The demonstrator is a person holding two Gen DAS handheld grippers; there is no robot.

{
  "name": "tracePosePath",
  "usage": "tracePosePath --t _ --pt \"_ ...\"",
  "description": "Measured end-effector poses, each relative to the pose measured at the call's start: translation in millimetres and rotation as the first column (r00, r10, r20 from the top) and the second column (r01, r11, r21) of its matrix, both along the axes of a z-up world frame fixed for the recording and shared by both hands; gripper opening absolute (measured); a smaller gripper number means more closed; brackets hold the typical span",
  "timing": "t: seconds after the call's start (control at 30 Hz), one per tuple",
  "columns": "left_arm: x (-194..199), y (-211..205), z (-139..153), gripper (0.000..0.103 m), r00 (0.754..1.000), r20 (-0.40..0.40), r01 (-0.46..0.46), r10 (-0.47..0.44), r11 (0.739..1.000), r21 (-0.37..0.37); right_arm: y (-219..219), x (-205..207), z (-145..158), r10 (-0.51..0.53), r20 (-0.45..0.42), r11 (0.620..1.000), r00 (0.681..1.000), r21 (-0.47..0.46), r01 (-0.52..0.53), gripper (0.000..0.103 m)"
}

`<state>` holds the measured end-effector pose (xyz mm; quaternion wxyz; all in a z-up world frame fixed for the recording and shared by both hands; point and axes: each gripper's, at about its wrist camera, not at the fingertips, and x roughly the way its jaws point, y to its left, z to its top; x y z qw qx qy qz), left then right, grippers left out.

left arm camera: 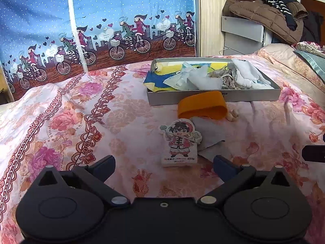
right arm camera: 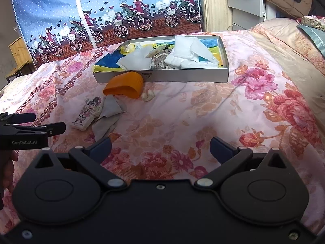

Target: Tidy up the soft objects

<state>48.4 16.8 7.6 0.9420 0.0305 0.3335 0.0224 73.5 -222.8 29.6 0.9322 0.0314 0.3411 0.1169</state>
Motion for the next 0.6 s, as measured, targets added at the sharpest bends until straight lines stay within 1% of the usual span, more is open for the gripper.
tracePosePath --t 0.27,0.6 --pt "1.7 5.3 -2.1 0.102 1.0 -0.006 -0.006 0.006 1.0 -0.001 3.6 3.5 -1.7 0.006 -0.004 1.0 1.0 0.001 -0.006 0.103" --pt "7.6 10.8 -9.5 0.102 1.0 -0.013 -0.004 0.004 1.0 0.001 8.5 15.2 -11.0 0.021 -0.012 1.0 1.0 -0.007 -0.021 0.103"
